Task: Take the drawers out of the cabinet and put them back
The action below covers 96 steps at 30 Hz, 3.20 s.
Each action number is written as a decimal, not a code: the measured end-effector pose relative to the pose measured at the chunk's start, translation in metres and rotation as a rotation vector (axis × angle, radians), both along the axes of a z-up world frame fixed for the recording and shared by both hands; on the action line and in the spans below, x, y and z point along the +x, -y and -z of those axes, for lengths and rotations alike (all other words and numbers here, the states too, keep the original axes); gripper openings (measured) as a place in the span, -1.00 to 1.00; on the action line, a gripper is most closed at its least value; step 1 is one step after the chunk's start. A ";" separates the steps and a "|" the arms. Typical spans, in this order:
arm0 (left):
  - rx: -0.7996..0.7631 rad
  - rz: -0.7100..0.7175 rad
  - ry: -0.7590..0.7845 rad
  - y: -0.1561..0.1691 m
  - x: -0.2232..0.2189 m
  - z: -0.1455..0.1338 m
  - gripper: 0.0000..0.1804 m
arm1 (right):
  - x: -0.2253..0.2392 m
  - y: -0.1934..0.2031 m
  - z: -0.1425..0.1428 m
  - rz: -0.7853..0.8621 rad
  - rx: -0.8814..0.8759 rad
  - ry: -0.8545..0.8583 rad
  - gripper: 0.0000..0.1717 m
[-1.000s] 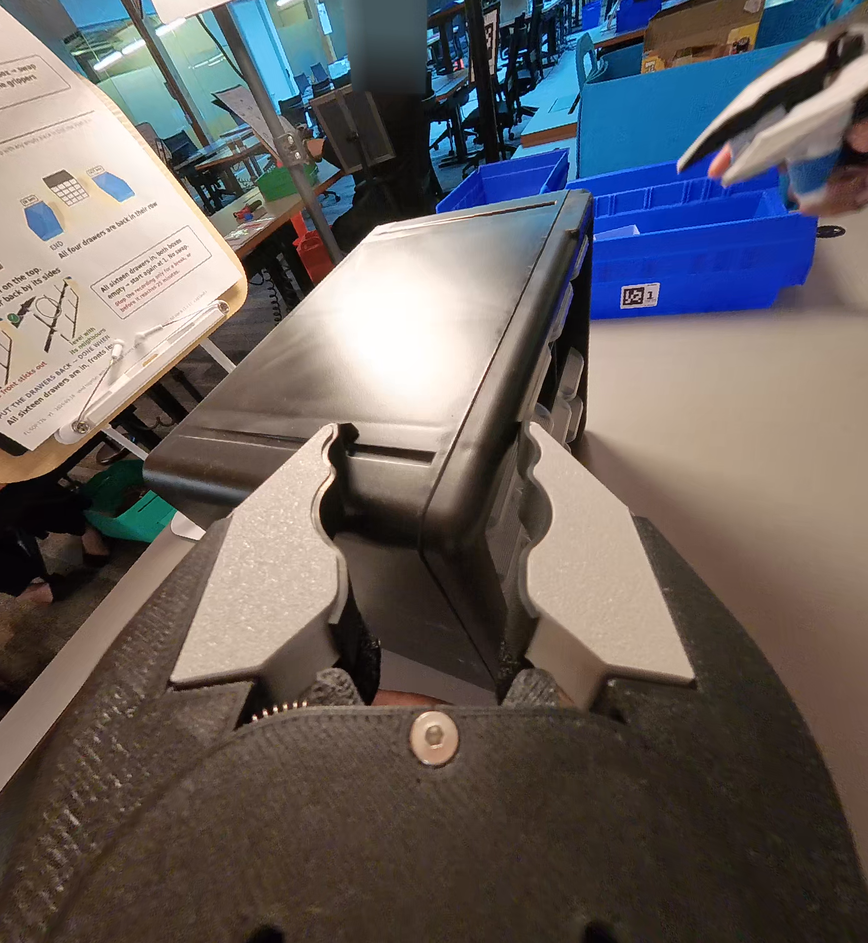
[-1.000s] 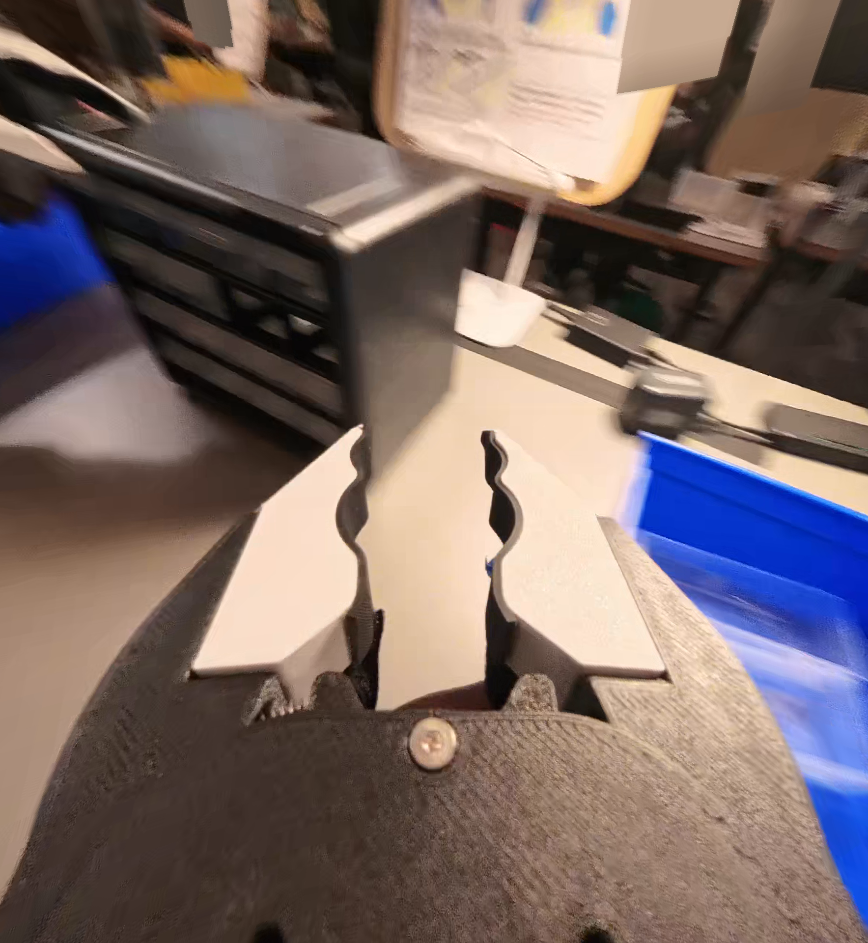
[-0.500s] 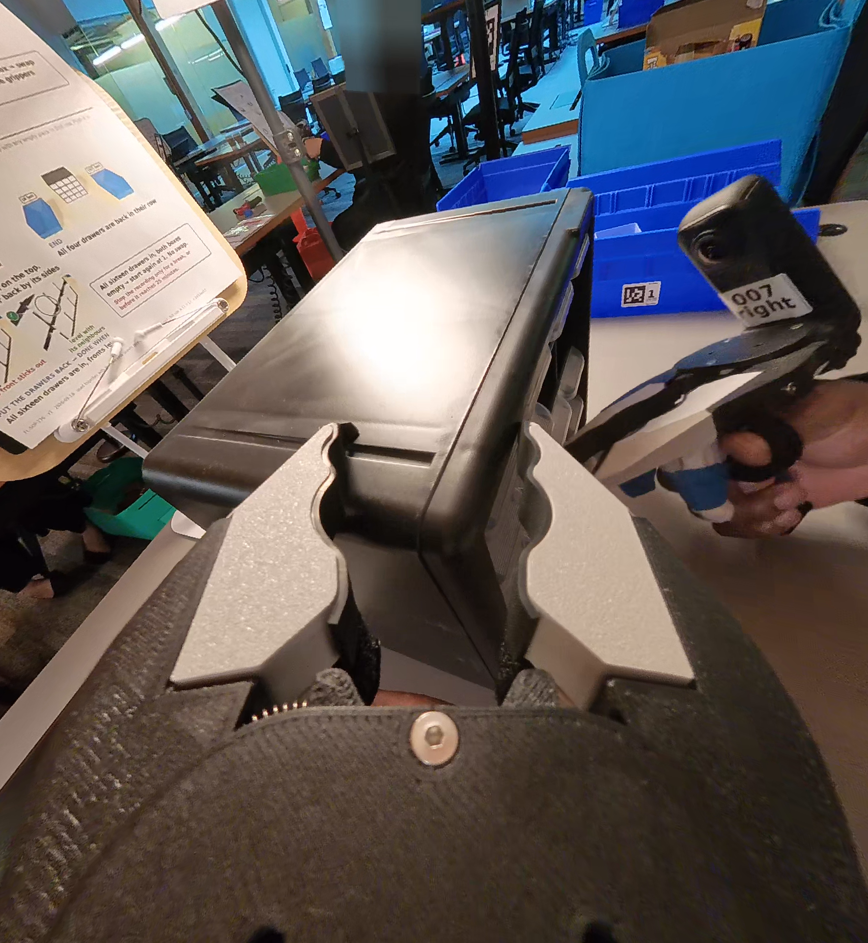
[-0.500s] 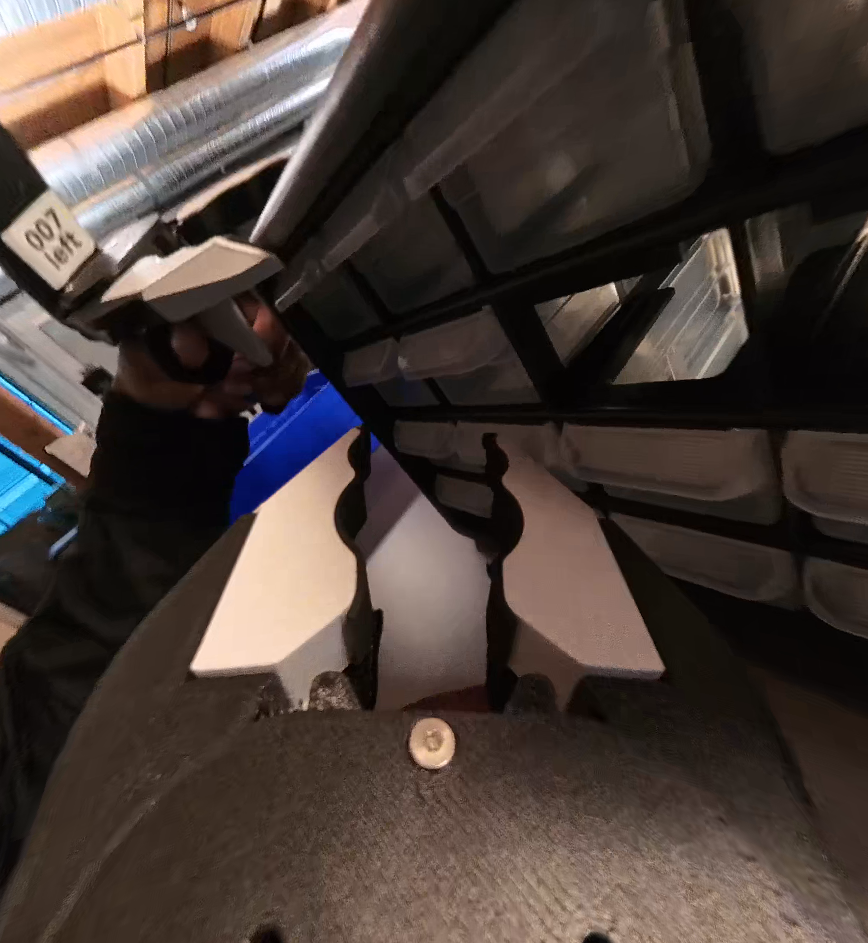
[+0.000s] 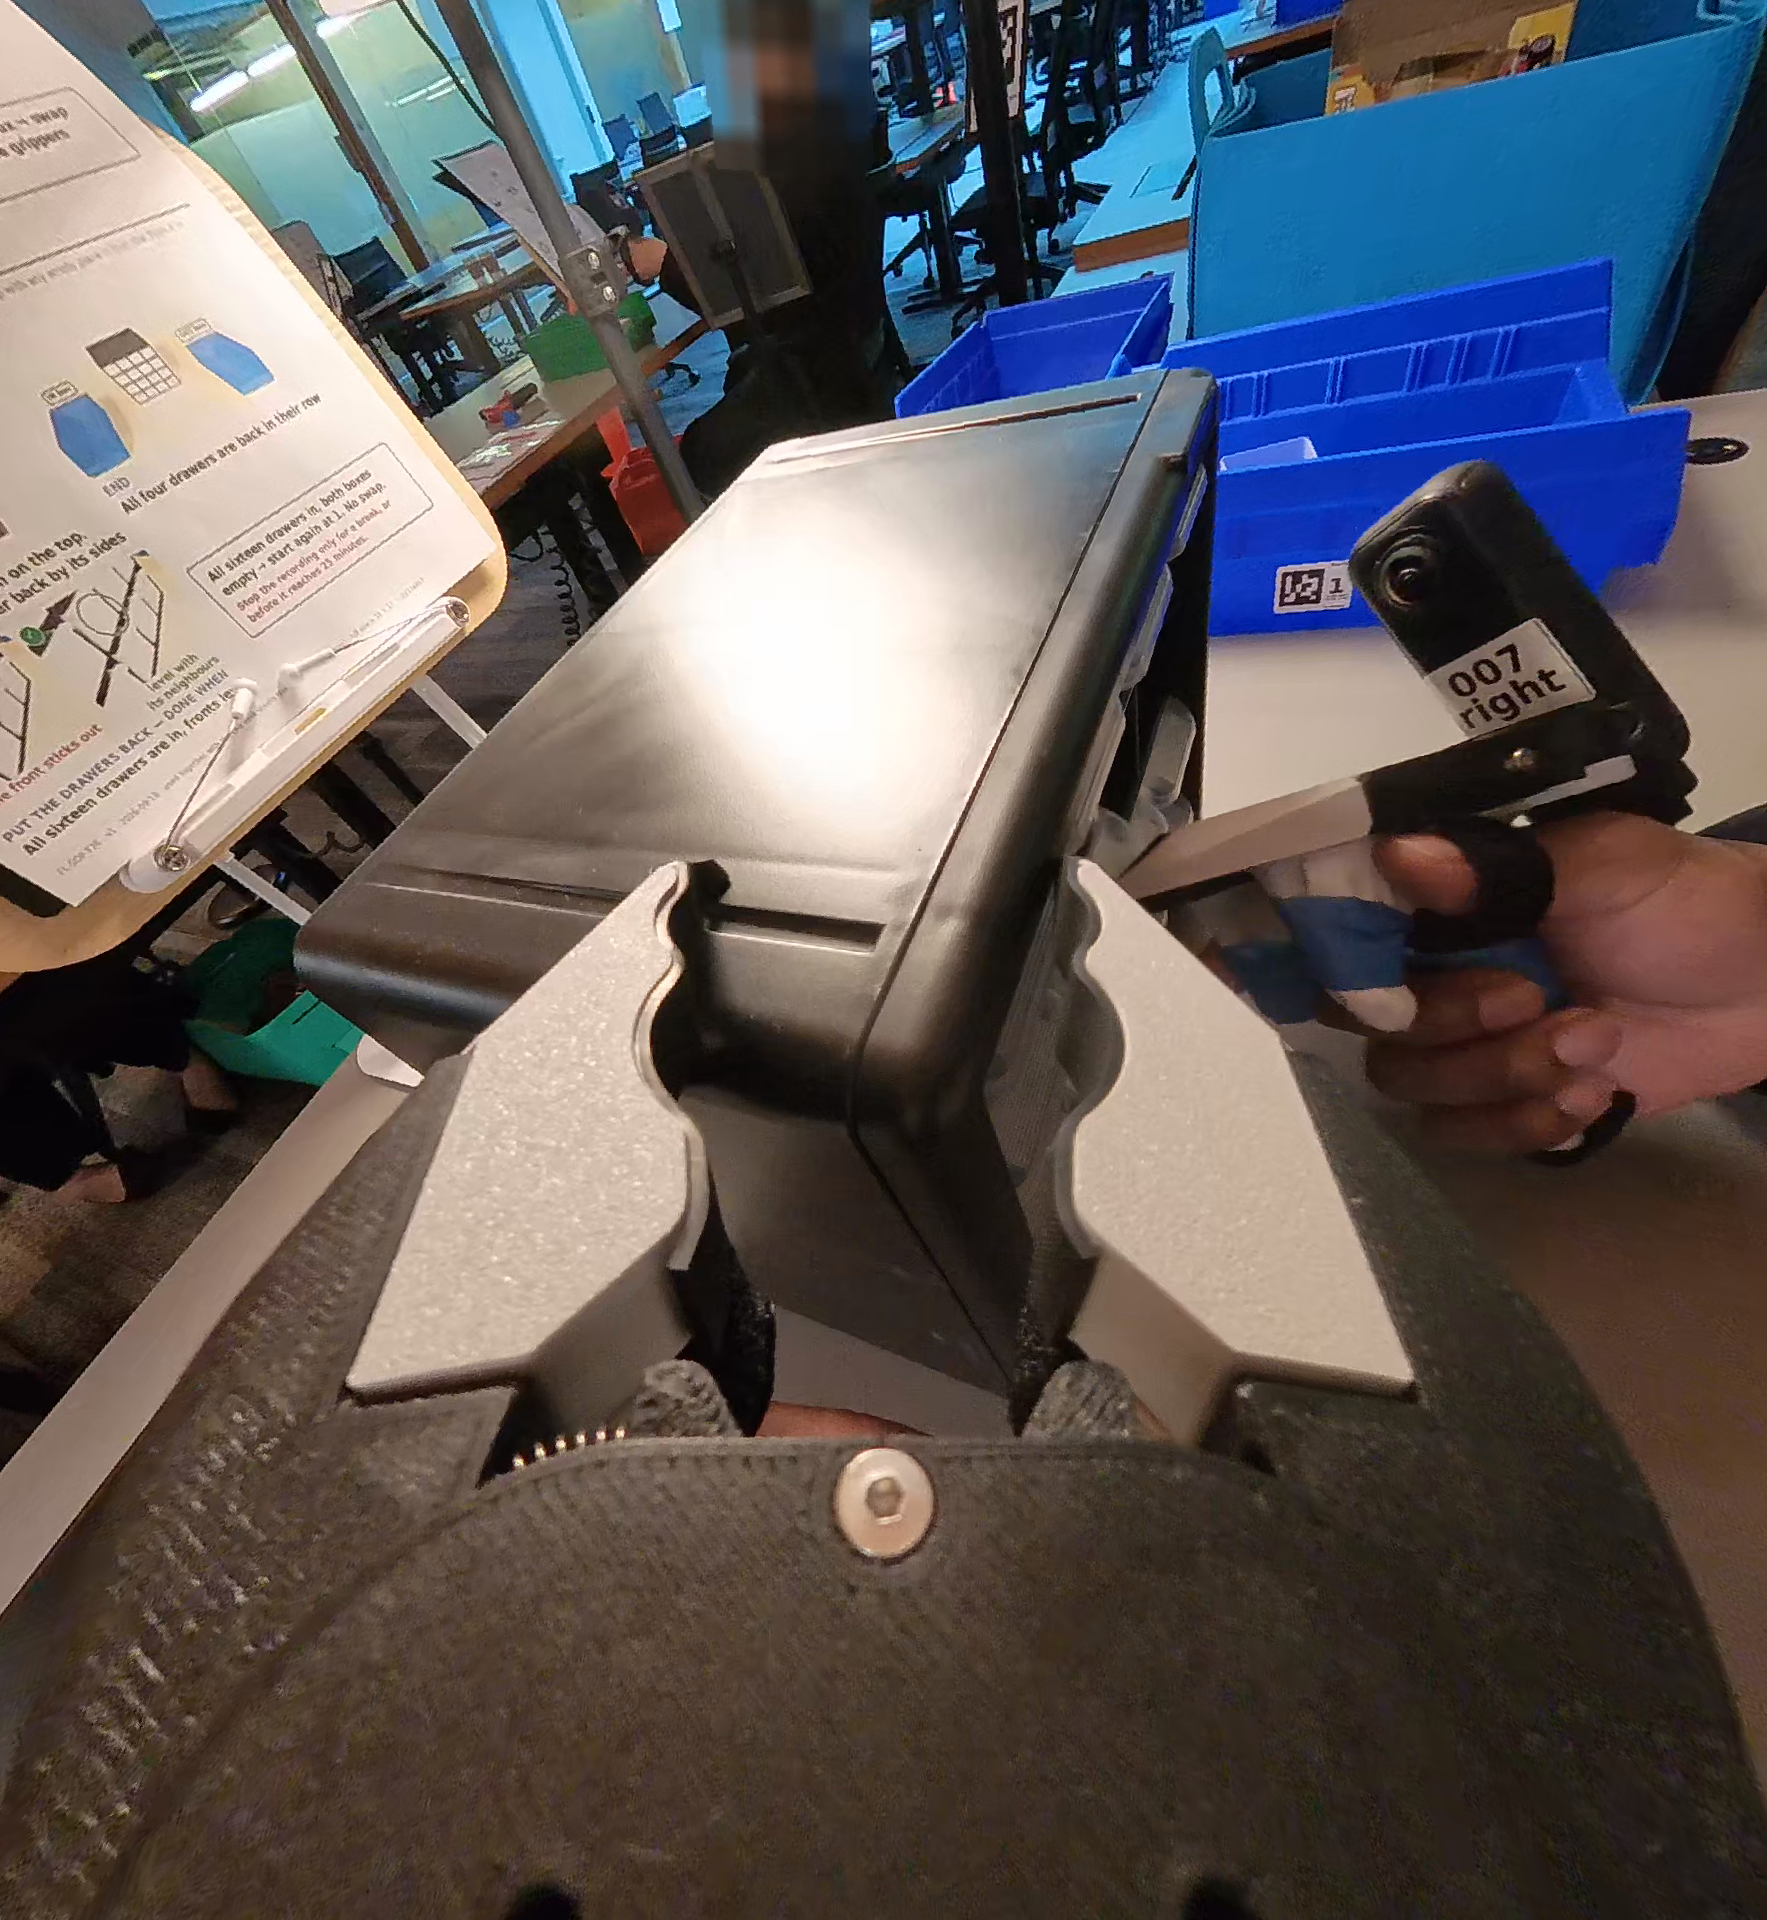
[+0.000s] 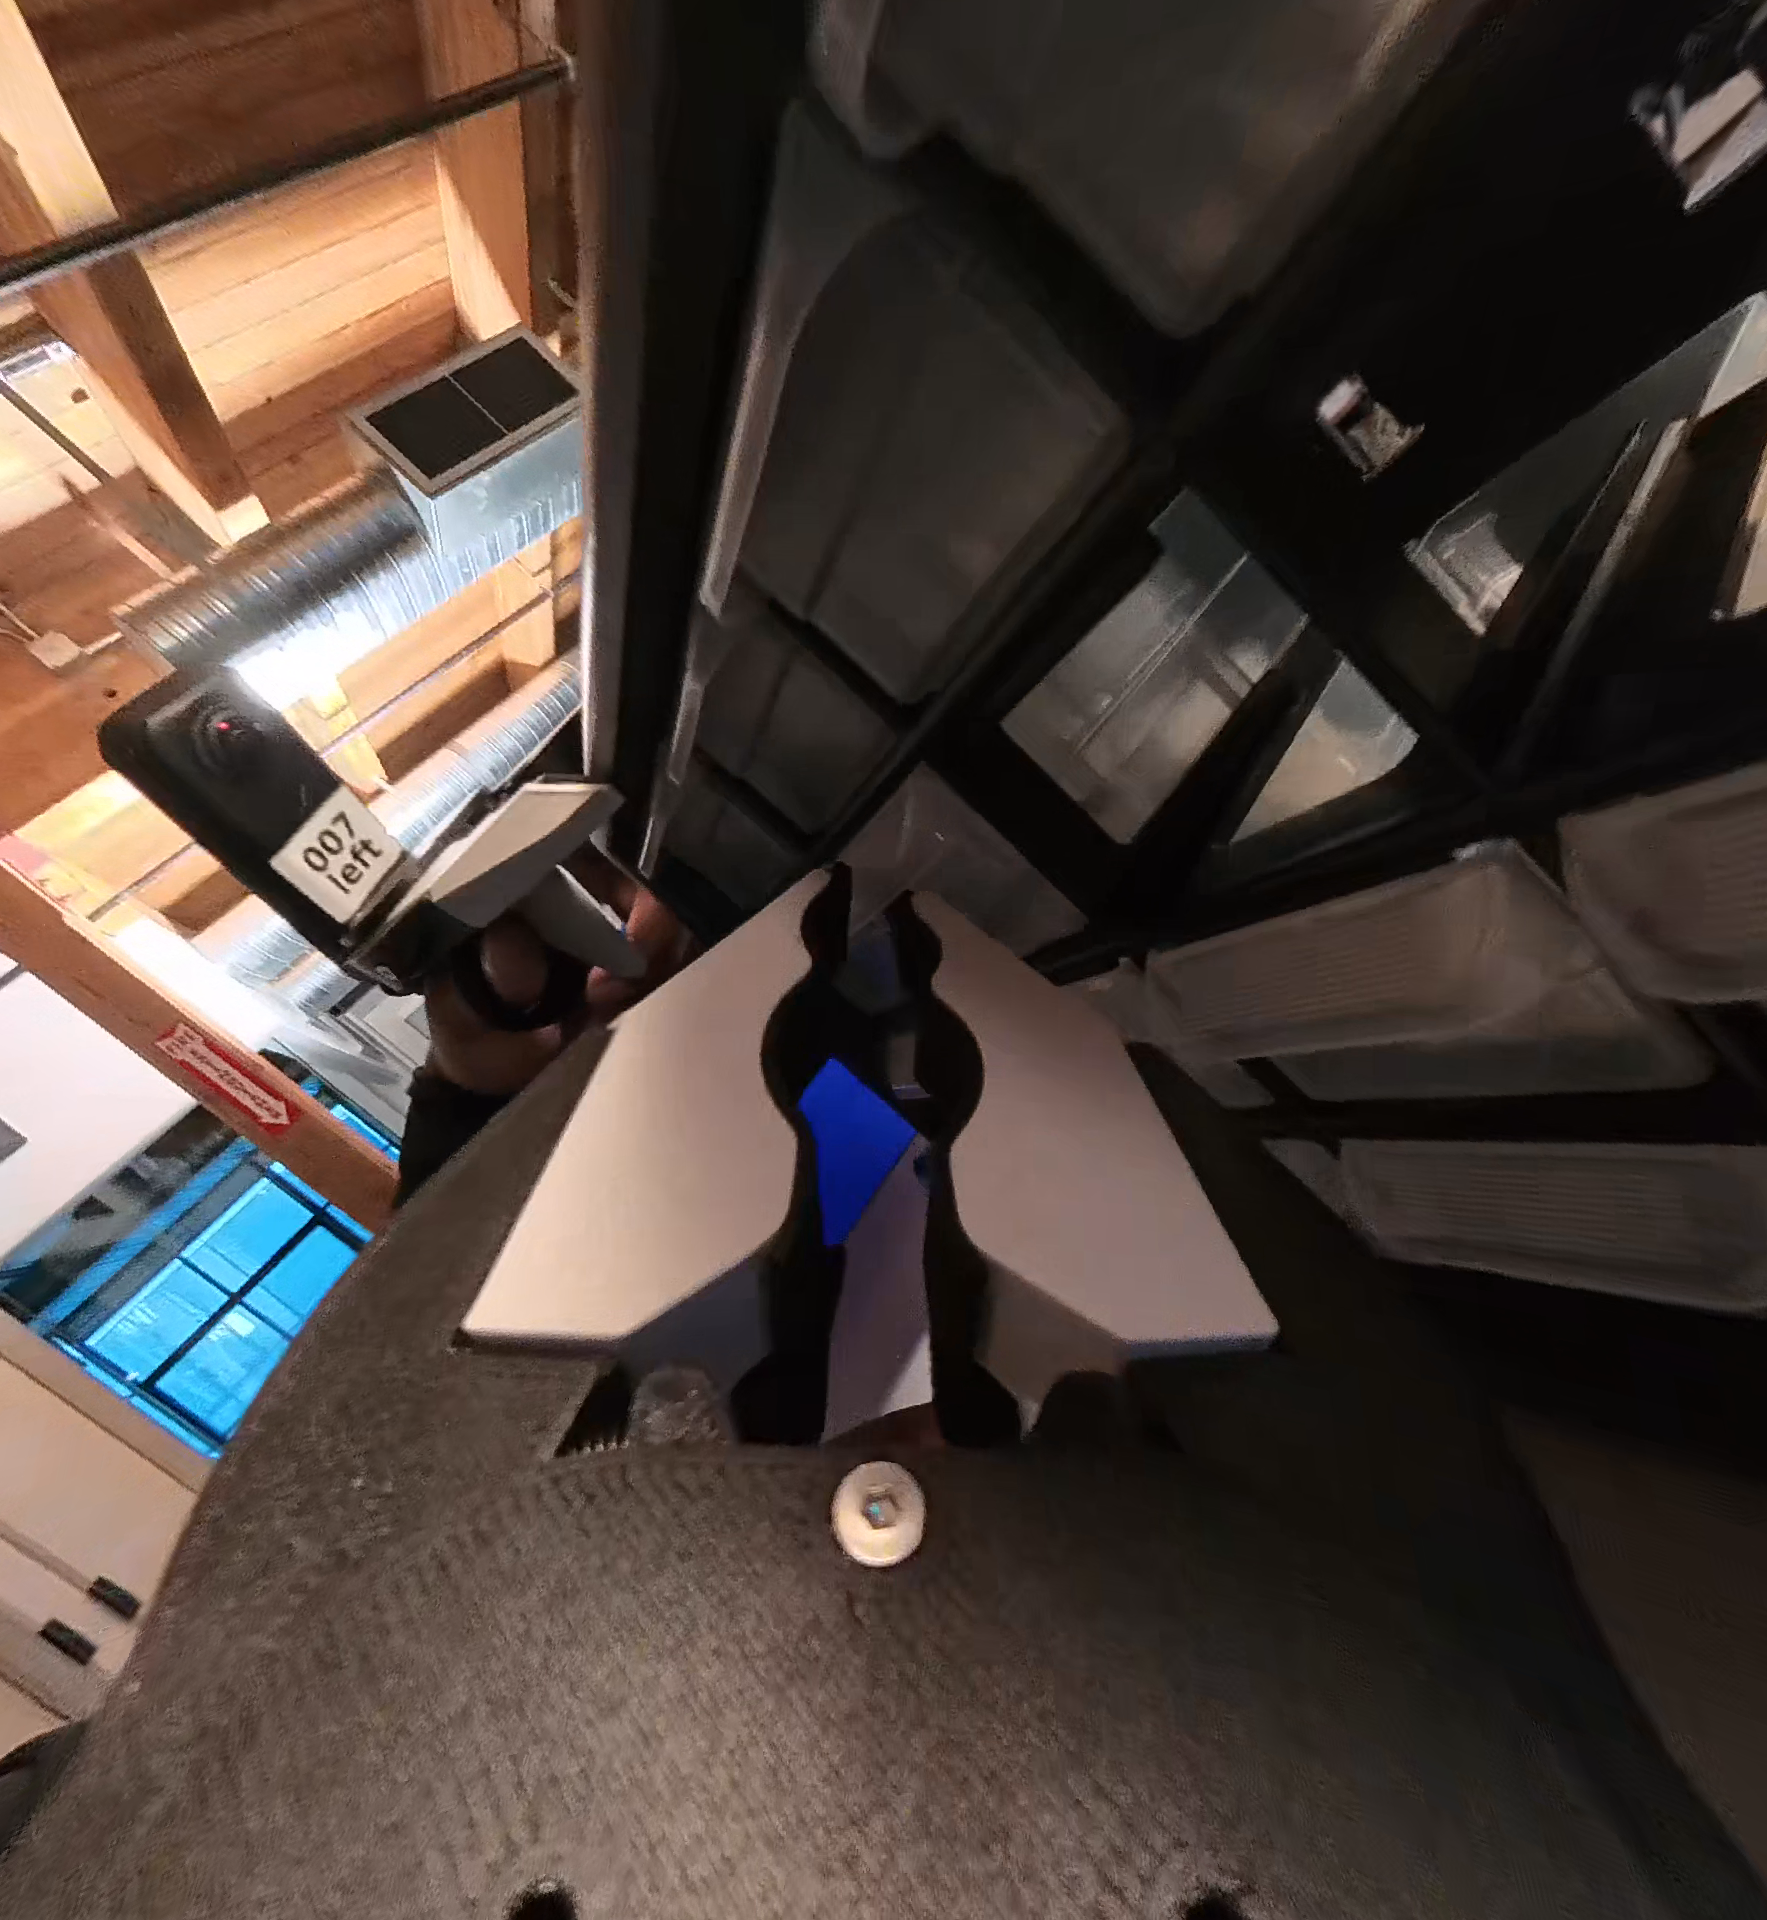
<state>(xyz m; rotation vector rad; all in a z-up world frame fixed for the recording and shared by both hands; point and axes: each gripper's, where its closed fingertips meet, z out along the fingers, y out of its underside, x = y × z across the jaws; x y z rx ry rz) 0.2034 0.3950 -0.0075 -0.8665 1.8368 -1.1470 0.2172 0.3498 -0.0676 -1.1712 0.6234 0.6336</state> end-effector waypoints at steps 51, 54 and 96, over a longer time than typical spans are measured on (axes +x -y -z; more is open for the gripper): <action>0.007 -0.002 -0.003 0.002 0.001 0.000 -0.25 | -0.095 0.164 0.103 -0.070 -0.551 -0.172 -0.68; 0.009 -0.002 -0.003 0.002 0.001 0.000 -0.25 | -0.109 0.171 0.112 -0.151 -0.650 -0.045 -0.51; 0.015 0.002 0.004 0.002 0.001 0.001 -0.25 | -0.023 0.192 0.027 -0.014 -0.891 1.176 -0.77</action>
